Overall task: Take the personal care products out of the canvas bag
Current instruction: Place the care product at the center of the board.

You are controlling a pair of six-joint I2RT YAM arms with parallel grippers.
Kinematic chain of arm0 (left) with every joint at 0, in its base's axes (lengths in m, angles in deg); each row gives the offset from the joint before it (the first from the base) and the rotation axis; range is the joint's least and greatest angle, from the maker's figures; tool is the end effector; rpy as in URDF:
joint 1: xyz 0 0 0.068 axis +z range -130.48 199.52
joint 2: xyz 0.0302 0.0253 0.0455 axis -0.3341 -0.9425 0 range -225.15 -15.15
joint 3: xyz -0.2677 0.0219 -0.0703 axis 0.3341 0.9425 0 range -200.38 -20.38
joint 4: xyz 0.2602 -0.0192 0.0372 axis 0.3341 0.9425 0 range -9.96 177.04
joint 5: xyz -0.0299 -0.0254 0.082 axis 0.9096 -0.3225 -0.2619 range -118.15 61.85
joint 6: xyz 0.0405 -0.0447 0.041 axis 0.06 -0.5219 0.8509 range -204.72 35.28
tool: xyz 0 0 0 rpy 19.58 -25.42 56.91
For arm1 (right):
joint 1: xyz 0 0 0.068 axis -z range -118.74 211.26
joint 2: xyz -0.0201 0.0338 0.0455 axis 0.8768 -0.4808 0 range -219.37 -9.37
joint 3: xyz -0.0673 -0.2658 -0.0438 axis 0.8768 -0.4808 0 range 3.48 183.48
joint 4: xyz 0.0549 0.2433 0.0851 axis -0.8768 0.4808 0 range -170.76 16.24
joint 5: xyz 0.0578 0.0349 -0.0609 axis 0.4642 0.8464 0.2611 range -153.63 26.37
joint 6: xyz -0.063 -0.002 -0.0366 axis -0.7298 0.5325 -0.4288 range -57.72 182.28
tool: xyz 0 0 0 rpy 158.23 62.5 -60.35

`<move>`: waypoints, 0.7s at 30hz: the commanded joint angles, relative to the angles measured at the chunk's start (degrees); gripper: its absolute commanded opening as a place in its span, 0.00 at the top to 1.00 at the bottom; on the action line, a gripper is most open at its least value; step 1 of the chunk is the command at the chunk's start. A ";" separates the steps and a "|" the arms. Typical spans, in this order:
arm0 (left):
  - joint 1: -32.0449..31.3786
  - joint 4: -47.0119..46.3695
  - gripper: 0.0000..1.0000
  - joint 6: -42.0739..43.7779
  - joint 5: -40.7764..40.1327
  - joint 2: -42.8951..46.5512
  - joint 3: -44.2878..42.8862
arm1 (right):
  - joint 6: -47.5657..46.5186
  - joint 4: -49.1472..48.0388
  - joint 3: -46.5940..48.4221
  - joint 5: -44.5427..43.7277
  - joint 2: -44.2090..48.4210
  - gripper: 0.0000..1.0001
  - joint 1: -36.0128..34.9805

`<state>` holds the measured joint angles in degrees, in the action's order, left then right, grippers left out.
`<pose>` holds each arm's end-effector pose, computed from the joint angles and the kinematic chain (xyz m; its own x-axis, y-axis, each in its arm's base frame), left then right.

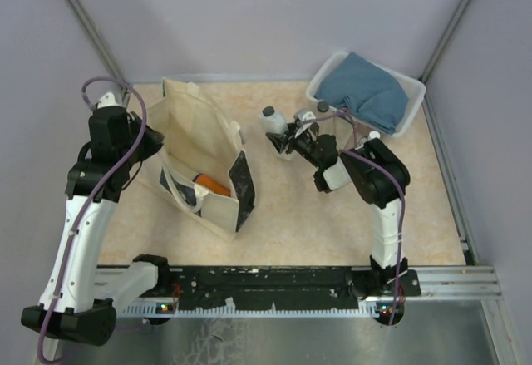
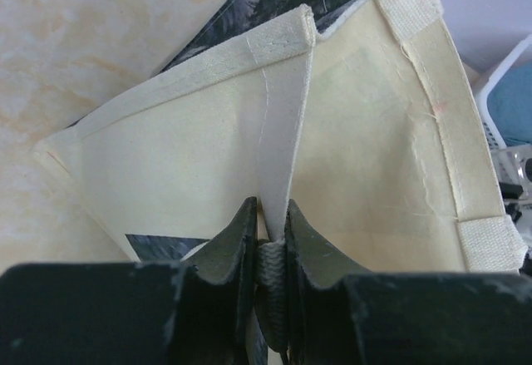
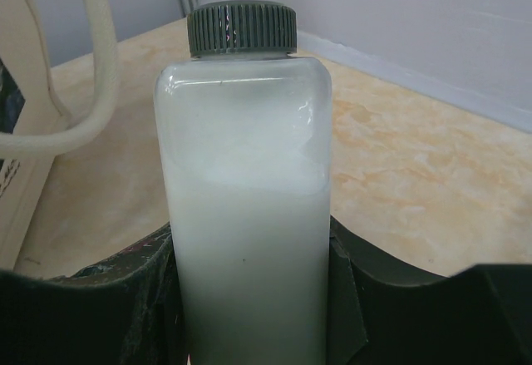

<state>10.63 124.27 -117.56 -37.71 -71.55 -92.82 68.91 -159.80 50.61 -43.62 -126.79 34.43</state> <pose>0.2091 -0.0225 0.4003 -0.3964 -0.4794 -0.7830 -0.2466 0.8771 -0.4122 0.3594 0.2050 0.1597 0.0510 0.1475 -0.9878 -0.7368 0.6733 0.0625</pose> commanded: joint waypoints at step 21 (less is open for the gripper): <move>0.01 -0.65 1.00 -0.51 6.20 10.30 5.38 | -1.58 -19.92 20.80 -3.72 -15.07 1.00 1.60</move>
<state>10.66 125.45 -117.45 -33.85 -63.29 -88.30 68.63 -165.42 69.93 -44.82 -144.06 35.20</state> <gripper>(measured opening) 0.201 0.488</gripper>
